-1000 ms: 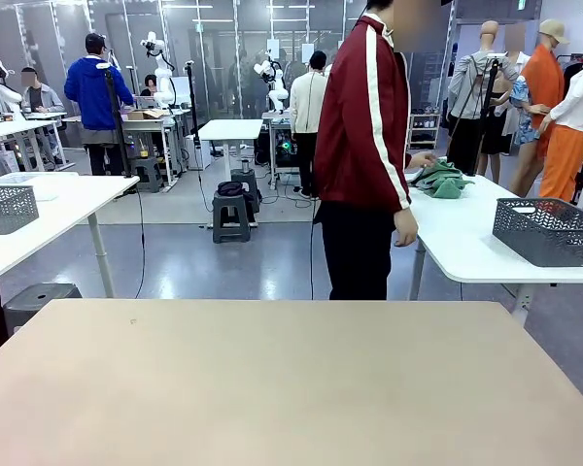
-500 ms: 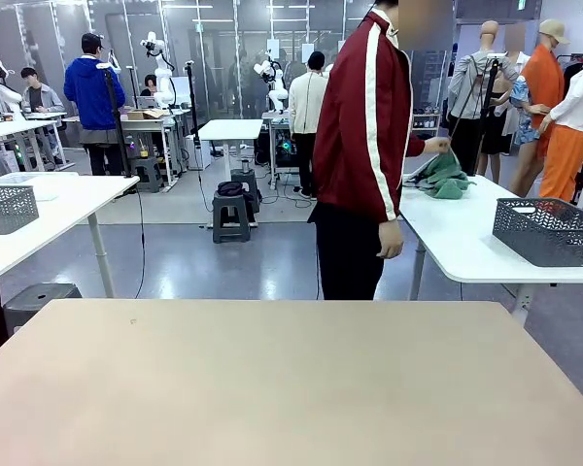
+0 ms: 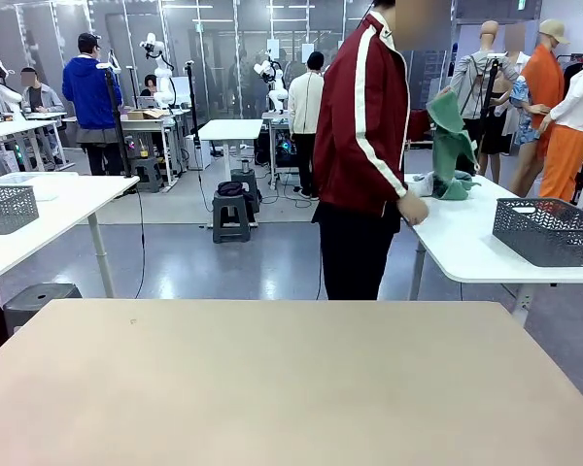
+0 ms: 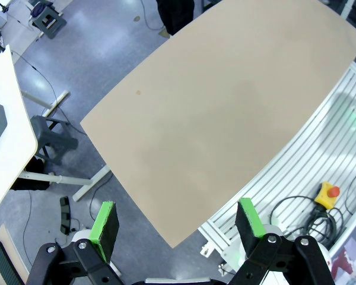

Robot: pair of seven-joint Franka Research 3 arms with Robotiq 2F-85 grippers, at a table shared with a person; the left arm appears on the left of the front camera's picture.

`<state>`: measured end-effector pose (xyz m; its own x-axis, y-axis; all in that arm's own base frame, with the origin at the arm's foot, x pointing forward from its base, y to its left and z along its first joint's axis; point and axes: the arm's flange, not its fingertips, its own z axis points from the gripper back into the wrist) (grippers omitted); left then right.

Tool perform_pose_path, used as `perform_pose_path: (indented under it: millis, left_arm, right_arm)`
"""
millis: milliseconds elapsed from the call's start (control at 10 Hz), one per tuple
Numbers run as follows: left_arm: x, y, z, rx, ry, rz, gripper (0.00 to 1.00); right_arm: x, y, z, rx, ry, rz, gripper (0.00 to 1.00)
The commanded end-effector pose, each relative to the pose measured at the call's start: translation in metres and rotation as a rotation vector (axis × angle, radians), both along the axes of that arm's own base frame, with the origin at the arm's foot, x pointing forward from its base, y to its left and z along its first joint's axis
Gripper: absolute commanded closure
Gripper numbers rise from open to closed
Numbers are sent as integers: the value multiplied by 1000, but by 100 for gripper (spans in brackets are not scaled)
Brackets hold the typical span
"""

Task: Fold the towels and place them in the basket.
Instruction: When a person lays out a Towel with hook on the table, fold it in half twice.

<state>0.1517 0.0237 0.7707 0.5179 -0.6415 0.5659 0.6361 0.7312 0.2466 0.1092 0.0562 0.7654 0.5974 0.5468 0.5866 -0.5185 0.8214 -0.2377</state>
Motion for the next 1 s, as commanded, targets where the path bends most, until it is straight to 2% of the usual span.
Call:
perform_pose_path:
  millis: [0, 900]
  left_arm:
    - [-1, 0, 1, -3, -4, -2, 0]
    - [-1, 0, 1, -3, -4, -2, 0]
  right_arm:
    - [-9, -1, 2, 0, -13, 1, 0]
    - [-9, -1, 2, 0, -13, 1, 0]
